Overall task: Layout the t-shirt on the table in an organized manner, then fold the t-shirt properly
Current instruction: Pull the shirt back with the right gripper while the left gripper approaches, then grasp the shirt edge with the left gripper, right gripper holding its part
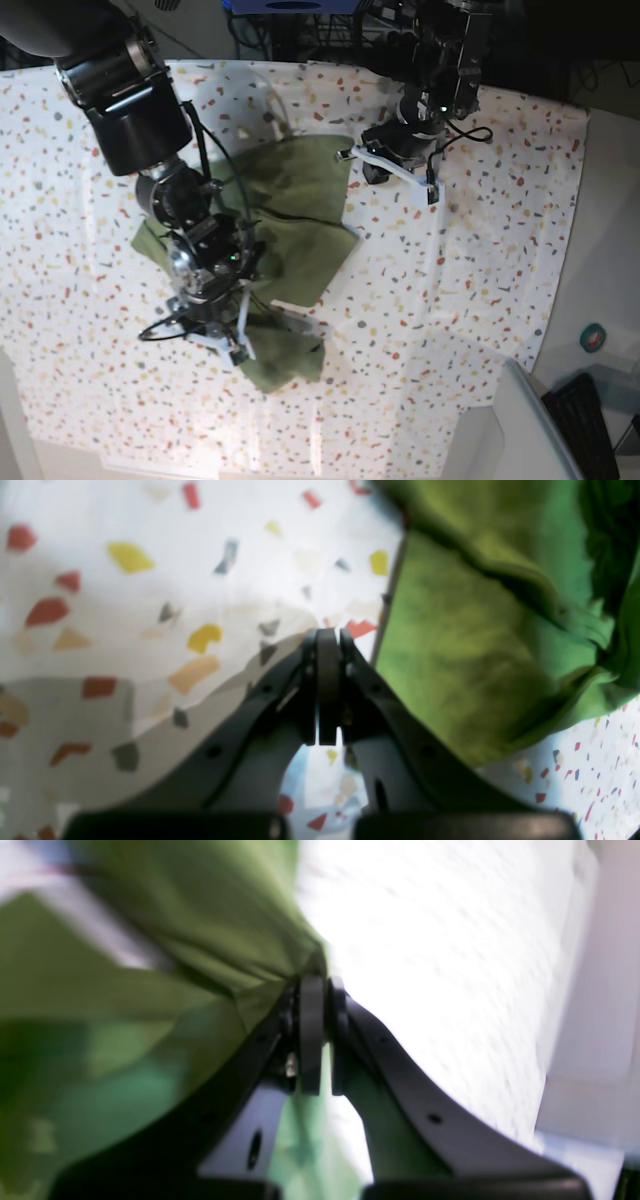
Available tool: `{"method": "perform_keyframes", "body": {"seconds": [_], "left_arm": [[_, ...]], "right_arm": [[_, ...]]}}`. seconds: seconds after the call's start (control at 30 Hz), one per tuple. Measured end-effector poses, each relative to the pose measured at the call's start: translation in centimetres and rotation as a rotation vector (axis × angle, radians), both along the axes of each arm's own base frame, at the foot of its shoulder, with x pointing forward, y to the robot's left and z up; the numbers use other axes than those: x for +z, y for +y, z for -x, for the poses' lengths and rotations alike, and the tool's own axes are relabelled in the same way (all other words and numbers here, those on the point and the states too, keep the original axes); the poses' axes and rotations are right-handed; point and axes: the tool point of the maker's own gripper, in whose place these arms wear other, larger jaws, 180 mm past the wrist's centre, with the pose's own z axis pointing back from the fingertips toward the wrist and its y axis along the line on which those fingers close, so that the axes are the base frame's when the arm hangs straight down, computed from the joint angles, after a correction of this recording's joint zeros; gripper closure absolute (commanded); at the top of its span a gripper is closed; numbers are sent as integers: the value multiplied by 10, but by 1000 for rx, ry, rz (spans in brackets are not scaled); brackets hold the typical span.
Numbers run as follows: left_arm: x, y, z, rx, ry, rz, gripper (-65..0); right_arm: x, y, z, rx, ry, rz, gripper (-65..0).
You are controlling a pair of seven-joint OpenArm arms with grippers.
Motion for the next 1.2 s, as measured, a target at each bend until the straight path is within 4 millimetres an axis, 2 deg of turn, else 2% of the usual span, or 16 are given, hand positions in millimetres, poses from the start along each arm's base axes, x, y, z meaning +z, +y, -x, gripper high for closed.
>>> {"method": "perform_keyframes", "body": {"seconds": [0.07,0.13,0.2,0.3,0.37,0.5,0.6,0.7,0.8,0.93,1.13,1.2], "left_arm": [[0,-2,0,-6,3,2,0],[0,1,-1,-14,-2,-7,0],[1,6,-2,-10,-2,-17,0],[6,10,-5,-3,-17,-23,0],[13,8,-9,-15,-40,-24,0],[19,15,-8,-12,-60,-35,0],[23,22,-2,-25,-61,-55,0],[29,23,-7,-29,-84,-58,0],[29,23,-7,-31,-83,-58,0],[28,23,-6,-32,-77,-58,0],[30,20,-9,-39,-87,-57,0],[37,17,-13,-45,-103,-54,0]], "right_arm": [[15,-15,-5,-28,-45,-6,0],[34,-16,-11,-37,-100,-32,0],[46,-27,-13,-66,-132,-46,0],[44,-60,-3,-135,-127,-38,0],[40,-90,7,-192,-111,-14,0],[44,-141,18,-312,-132,-10,0],[27,-168,41,-400,-97,-22,0],[12,-190,65,-474,-53,-20,0],[7,-197,74,-489,-40,-9,0],[-5,-187,84,-477,-12,-21,0],[-6,-187,85,-471,-12,-17,0],[-8,-187,88,-472,-4,-16,0]]}}
